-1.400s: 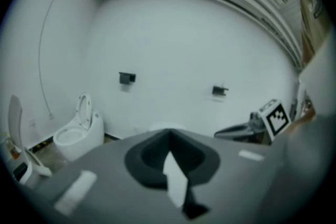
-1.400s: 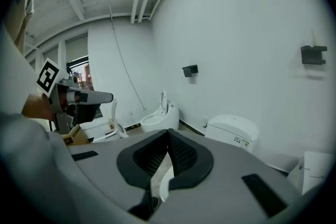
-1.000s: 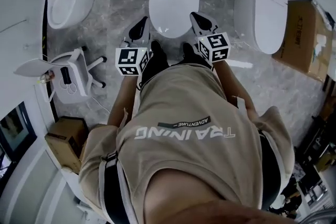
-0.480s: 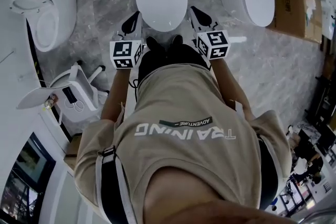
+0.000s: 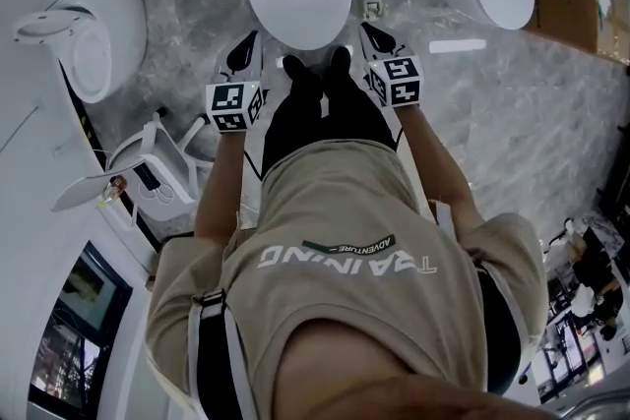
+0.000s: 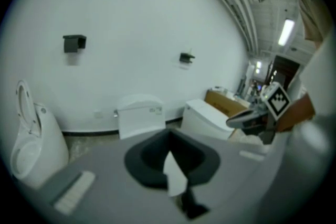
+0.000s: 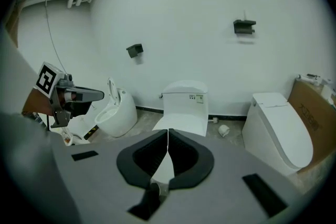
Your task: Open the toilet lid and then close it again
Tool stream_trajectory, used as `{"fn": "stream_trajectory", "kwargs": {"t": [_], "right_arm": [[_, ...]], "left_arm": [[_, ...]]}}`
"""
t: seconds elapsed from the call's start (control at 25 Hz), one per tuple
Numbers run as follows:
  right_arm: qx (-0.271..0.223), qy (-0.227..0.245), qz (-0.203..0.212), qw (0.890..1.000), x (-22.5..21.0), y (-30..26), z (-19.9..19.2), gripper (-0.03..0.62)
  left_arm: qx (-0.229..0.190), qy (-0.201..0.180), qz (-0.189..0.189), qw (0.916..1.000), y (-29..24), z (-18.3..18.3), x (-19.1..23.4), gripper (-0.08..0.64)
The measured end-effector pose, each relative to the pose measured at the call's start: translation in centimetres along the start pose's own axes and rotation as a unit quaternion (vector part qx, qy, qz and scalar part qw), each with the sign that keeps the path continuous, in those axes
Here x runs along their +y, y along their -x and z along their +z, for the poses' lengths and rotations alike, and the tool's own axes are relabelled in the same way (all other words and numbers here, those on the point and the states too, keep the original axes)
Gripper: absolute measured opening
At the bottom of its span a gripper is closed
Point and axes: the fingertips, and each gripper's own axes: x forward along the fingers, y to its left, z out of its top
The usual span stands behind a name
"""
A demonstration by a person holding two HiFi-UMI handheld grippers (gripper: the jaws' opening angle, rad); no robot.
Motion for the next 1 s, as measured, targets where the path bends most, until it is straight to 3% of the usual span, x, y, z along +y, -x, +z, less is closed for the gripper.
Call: {"fn": "stream_trajectory", "kwargs": {"t": [0.24,0.6,0.72,0.84,1.0], "right_arm": [[0.071,-0.012,0.031,0.997,-1.7,-5.2,-6.8,0.015],[0.134,-0.054,0.047,0.988,-2.8,-13.3,-15.5,0.015],[0.156,-0.067,0.044,0.984,-3.1,-14.6,-18.5,0.016],[0.175,-0.079,0.041,0.981,-3.7,-16.3,-21.4,0.017],[0.196,-0.092,0.049,0.975,-3.9,-18.4,-24.6,0.017]], "left_arm": [[0.052,0.119,-0.002,0.9915,-5.2,-7.5,1.2,0.005],[0.145,0.163,-0.003,0.9759,-12.0,-21.6,2.8,0.005],[0.178,0.182,-0.010,0.9669,-12.8,-26.0,2.6,0.011],[0.202,0.213,-0.016,0.9559,-14.2,-29.7,2.5,0.071],[0.199,0.289,-0.026,0.9360,-16.4,-33.2,2.8,0.122]]}}
